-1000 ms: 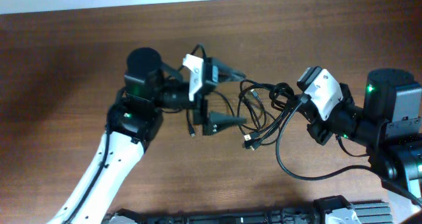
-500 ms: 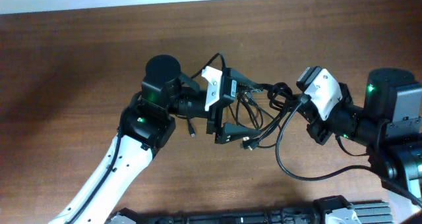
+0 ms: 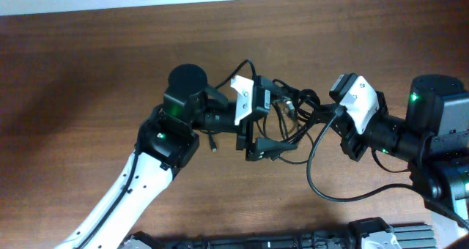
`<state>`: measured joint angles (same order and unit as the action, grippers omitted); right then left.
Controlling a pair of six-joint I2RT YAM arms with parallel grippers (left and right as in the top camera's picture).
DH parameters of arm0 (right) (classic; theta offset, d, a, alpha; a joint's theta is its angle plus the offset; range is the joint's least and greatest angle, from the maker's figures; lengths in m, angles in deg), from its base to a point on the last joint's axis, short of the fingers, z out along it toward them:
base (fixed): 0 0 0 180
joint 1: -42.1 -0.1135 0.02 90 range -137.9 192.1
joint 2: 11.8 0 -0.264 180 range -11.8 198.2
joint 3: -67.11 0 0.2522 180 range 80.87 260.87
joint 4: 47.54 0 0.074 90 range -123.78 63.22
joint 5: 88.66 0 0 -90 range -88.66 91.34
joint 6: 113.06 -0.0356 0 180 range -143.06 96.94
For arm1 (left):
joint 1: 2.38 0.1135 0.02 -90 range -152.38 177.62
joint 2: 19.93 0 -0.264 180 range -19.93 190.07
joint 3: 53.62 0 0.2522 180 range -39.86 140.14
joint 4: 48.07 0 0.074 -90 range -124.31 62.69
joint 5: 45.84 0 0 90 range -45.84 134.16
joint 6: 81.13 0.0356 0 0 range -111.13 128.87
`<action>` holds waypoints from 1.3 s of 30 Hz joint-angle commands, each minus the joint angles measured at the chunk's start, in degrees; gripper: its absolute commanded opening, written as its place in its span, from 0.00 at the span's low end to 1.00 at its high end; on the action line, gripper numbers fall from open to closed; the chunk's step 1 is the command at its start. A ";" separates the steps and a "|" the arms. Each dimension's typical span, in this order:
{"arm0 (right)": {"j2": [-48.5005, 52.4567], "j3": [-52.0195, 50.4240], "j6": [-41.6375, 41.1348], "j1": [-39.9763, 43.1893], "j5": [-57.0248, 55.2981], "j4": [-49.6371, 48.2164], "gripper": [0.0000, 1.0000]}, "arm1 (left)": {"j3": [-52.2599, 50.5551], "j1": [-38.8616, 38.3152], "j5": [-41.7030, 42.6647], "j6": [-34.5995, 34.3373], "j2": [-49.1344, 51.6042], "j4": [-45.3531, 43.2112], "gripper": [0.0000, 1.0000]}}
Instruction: Untangle cables
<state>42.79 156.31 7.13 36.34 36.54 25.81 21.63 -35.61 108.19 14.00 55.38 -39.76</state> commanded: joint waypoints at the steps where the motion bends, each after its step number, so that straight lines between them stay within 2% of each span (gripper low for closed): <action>1: -0.24 0.55 0.04 -0.22 5.42 -0.68 0.04 | 0.48 -1.84 -2.54 0.74 -1.03 -0.79 0.94; 5: -0.24 0.55 0.07 -0.22 6.23 -0.68 0.04 | 0.48 -2.84 -2.40 0.74 -1.03 -1.86 0.83; 10: -0.24 0.55 0.04 -0.22 6.25 -0.66 0.04 | 0.48 -3.52 -2.40 0.74 -1.03 -2.71 0.38; 16: -0.24 0.55 0.04 -0.22 6.62 -0.61 0.04 | 0.48 -3.52 -2.51 0.74 -1.03 -4.00 0.01; 21: -0.24 0.55 0.07 -0.22 6.54 -0.39 0.04 | 0.48 -3.52 -2.75 0.72 -1.03 -4.52 0.00; 23: -0.24 0.55 0.07 -0.22 6.16 -0.39 0.04 | 0.48 -3.45 -5.22 -0.63 -1.03 -4.61 0.00; 27: -0.24 0.55 0.04 -0.22 6.16 -0.35 0.04 | 0.48 -3.45 -16.96 -9.03 -1.03 -4.63 0.00; 32: -0.24 0.55 0.07 -0.22 6.16 -0.02 0.04 | 0.48 -3.45 -26.58 -15.21 -1.03 -4.61 0.00; 36: -0.24 0.55 0.04 -0.22 6.16 0.26 0.04 | 0.48 -2.80 -30.93 -19.63 -1.03 -4.59 0.00; 39: -0.24 0.55 0.07 -0.22 6.14 0.24 0.04 | 0.48 -0.74 -30.88 -23.21 -1.03 -4.57 0.00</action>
<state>43.66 156.31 6.67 36.67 38.68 24.50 21.63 -40.11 88.43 -3.27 55.16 -43.56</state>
